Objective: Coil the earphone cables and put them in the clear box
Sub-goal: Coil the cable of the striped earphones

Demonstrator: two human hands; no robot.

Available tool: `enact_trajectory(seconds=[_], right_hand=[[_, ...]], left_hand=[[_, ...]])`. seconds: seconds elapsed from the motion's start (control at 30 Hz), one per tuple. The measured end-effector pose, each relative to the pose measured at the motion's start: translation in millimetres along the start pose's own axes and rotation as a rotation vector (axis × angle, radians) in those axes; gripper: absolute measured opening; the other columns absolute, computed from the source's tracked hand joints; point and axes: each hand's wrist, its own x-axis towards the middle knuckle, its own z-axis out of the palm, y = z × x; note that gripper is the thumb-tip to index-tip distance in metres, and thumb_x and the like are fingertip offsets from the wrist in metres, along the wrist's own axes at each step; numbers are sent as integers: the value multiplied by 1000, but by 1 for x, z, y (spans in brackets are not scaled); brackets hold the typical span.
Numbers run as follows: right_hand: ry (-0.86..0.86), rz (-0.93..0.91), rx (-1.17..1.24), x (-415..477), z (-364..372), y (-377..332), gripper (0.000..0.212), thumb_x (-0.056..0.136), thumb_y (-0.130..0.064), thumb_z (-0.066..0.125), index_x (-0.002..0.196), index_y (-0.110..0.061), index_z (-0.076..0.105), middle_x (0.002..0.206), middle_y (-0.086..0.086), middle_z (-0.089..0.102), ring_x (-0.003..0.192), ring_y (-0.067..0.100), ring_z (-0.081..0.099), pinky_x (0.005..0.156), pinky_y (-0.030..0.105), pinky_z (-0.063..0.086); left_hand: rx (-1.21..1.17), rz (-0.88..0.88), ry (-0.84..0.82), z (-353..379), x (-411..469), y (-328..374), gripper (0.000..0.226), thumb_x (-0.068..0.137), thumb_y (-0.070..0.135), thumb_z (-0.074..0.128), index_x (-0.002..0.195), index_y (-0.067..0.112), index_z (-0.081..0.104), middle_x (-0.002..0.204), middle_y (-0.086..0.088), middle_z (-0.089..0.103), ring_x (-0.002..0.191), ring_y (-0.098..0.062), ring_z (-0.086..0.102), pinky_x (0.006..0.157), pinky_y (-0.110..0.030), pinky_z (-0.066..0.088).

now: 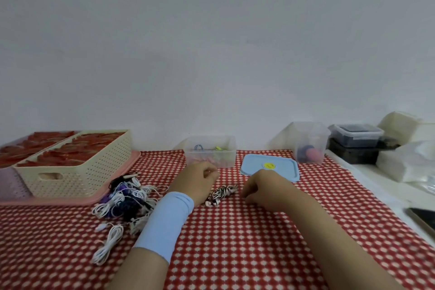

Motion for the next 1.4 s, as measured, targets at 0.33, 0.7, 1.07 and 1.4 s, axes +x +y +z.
enact_trajectory(seconds=[0.33,0.7,1.07,1.4], right_hand=[[42,-42,169,-1,-7,12,16,87,-23,77,100,-33,79,92,-14,75,82,-1,66,69,9,44],[188,145,-11,-15,-28,37,17,88,-15,72,90,-29,80,97,-9,73,91,10,63,86,28,51],[174,129,-143,-4,-12,29,22,94,-27,67,114,-32,75,121,-10,71,103,13,66,89,28,51],[296,67,21,2,-6,19,15,94,-24,64,96,-22,79,98,-10,75,92,8,66,82,21,51]], left_hand=[[211,22,-239,2,-5,-3,20,81,26,76,100,35,76,109,12,68,96,-8,62,94,-30,52],[135,202,26,15,-8,-3,10,95,27,61,100,28,69,120,8,57,105,-10,56,91,-23,42],[-478,86,158,31,-12,6,25,101,17,48,107,23,72,84,11,68,59,-2,55,71,-21,52],[-820,-61,90,28,-14,5,19,97,12,57,114,18,65,93,6,76,45,-8,48,53,-20,48]])
